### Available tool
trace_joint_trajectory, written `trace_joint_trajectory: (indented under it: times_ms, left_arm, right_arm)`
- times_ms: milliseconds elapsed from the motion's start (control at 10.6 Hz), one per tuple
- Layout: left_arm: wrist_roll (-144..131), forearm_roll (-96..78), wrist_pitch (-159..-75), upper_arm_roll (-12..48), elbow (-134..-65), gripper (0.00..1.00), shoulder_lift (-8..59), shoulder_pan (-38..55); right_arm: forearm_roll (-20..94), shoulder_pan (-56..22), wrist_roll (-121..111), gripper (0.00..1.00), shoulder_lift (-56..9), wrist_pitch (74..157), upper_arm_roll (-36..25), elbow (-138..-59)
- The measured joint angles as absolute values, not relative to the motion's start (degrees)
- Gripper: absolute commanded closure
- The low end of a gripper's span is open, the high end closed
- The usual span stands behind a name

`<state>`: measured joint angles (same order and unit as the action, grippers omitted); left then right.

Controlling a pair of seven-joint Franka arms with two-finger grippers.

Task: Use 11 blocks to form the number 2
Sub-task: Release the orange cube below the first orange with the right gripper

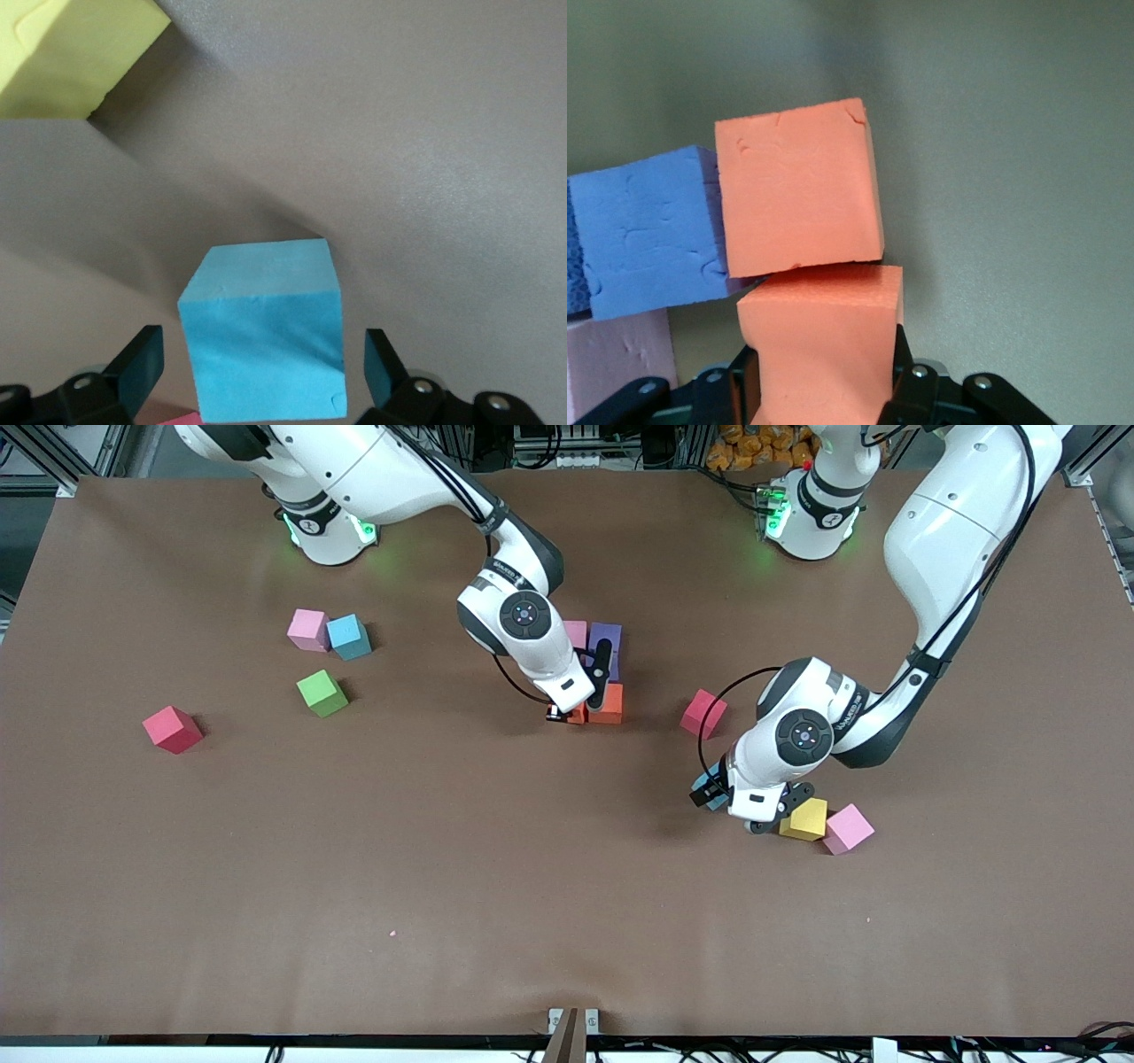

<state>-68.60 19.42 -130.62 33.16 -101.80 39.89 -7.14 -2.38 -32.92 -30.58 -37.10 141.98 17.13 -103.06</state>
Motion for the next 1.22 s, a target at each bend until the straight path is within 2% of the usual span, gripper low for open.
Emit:
trace_joint_trajectory:
  times_ms: [94,471,565,847,1035,1224]
  left_arm:
    - [-68.6,19.4,-130.9,33.2,-101.8,0.00,40.0,-7.1]
    - [-68.6,19.4,-131.4,33.2,-101.7,0.24,40.2,-7.1]
    - [-68.6,19.4,-131.4,33.2,-101.7,0.32,40.3,-7.1]
    - [-68.9,19.4,-131.4,33.1,-101.1,0.48,40.3,-7.2]
    - [-70.4,19.4,-131.5,33.1,-100.1,0.50,40.3,-7.4]
    - [-73.2,19.4,-131.5,33.3,-98.7,0.50,40.3,-7.3]
  right_arm:
    - [-2.4,-33.0,-30.6,0.68,-37.1,142.0,17.1,-103.0]
    - [-2.4,-33.9,-30.6,0.66,-37.2,142.0,16.4,-102.8]
    - [-2.4,-34.4,-30.6,0.59,-37.2,141.9,16.0,-102.7]
    - [-2.4,-34.8,-30.6,0.27,-37.2,141.8,15.5,-102.6]
    - [-2.4,-34.9,-30.6,0.20,-37.3,141.9,15.5,-102.5]
    - [-2.4,-34.9,-30.6,0.19,-37.5,142.0,15.4,-102.5]
